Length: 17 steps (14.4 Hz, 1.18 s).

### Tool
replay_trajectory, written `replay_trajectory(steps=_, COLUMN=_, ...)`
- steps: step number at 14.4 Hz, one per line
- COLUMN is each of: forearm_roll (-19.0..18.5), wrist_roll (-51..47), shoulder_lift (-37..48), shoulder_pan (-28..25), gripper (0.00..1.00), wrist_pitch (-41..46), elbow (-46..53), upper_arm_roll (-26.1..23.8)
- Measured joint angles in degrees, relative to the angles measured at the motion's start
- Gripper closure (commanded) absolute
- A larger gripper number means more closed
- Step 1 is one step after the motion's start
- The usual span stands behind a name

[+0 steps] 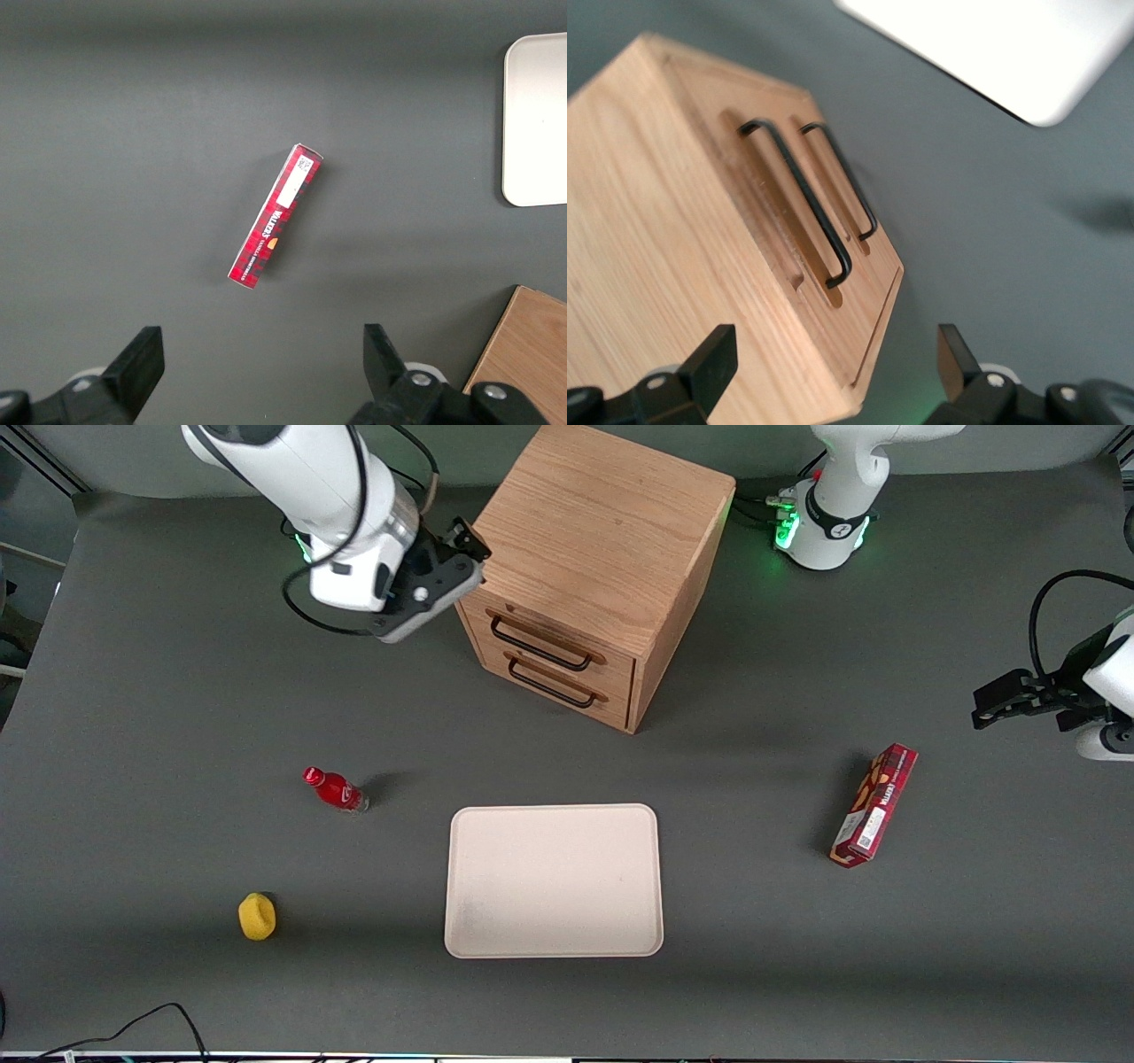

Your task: Open upper drawer

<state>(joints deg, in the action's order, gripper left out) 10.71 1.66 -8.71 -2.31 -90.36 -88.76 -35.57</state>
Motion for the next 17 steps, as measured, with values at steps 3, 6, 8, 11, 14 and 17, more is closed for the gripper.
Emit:
replay_trajectory(steps=3, forearm_roll=2.3, wrist_roll=12.9, shoulder_lift=-7.0, shoulder_pan=0.2, gripper=0.0, wrist_pitch=-2.2, elbow=0.0, upper_arm_roll=-0.1)
replay_trajectory(steps=6, forearm_roll=3.1, wrist_roll=15.7, shoulder_lift=-12.9, shoulder_pan=0.0, gripper=0.0, wrist_pitch=-6.1, elbow=0.1, upper_arm_roll=-0.4)
replay_trajectory(steps=8, forearm_roll=3.2, wrist_roll=15.8, shoulder_lift=-15.3, shoulder_pan=-1.0, gripper=0.0, wrist_pitch=-8.4, elbow=0.1, upper_arm_roll=-1.0)
replay_trajectory(steps=11, forearm_roll=3.2, wrist_roll=15.8, shoulder_lift=-17.5, shoulder_pan=-2.2, gripper=0.0, wrist_pitch=-10.3, elbow=-0.2, upper_arm_roll=-1.9)
replay_trajectory(steps=14, forearm_roll=3.2, wrist_roll=15.8, shoulder_lift=-17.9, shoulder_pan=-2.4, gripper=0.0, wrist_pitch=-11.4, elbow=-1.7, upper_arm_roll=-2.2)
replay_trajectory(steps=17, forearm_roll=2.7, wrist_roll=15.8, shoulder_lift=-18.5, shoulder_pan=-2.3, gripper=0.0, wrist_pitch=-12.2, elbow=-2.7, upper_arm_roll=-2.1)
